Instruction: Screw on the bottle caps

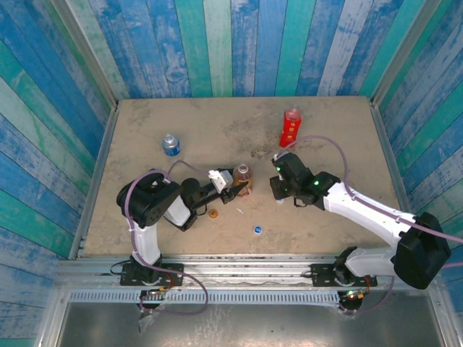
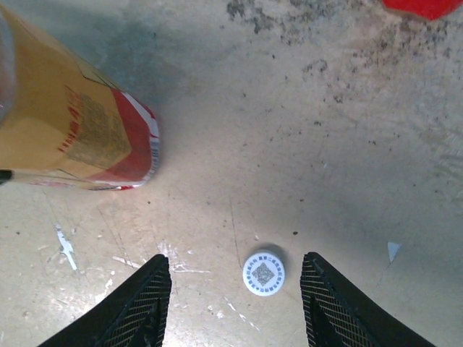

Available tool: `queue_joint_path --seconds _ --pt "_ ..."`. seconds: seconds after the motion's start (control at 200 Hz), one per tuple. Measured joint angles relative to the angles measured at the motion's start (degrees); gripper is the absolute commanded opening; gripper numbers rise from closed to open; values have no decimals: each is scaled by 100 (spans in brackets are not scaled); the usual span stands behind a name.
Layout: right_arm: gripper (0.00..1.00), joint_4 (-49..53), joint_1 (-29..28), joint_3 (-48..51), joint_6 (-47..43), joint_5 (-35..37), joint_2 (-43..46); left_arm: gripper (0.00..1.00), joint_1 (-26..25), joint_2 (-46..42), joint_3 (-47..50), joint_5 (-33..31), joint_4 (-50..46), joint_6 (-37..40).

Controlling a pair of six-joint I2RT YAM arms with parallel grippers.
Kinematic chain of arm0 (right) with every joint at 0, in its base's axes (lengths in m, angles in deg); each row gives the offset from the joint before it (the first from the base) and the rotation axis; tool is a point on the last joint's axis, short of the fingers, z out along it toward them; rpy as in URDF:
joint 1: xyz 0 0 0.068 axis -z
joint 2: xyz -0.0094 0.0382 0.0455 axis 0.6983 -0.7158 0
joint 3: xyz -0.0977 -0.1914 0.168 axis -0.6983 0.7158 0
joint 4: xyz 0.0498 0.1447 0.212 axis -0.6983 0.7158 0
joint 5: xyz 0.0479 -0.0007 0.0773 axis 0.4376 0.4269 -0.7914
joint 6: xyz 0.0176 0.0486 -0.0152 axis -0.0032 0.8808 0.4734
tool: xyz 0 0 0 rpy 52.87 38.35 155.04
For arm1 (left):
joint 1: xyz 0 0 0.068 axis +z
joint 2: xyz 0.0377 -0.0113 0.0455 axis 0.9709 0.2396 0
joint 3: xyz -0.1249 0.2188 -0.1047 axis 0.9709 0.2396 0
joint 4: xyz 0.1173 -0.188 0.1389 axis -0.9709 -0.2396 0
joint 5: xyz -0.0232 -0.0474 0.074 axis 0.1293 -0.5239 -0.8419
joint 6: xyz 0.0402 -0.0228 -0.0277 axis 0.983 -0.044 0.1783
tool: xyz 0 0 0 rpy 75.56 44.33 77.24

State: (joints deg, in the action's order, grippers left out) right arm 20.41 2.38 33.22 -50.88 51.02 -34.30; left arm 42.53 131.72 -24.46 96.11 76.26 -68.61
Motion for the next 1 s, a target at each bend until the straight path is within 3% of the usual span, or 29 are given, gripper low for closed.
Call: queue_joint_path --seconds 0.355,1.001 --pt "51 -514 9 914 223 0 -654 56 2 0 0 7 -7 17" --pt "46 -1298 81 1027 470 2 -1250 56 2 -85 -13 83 -166 129"
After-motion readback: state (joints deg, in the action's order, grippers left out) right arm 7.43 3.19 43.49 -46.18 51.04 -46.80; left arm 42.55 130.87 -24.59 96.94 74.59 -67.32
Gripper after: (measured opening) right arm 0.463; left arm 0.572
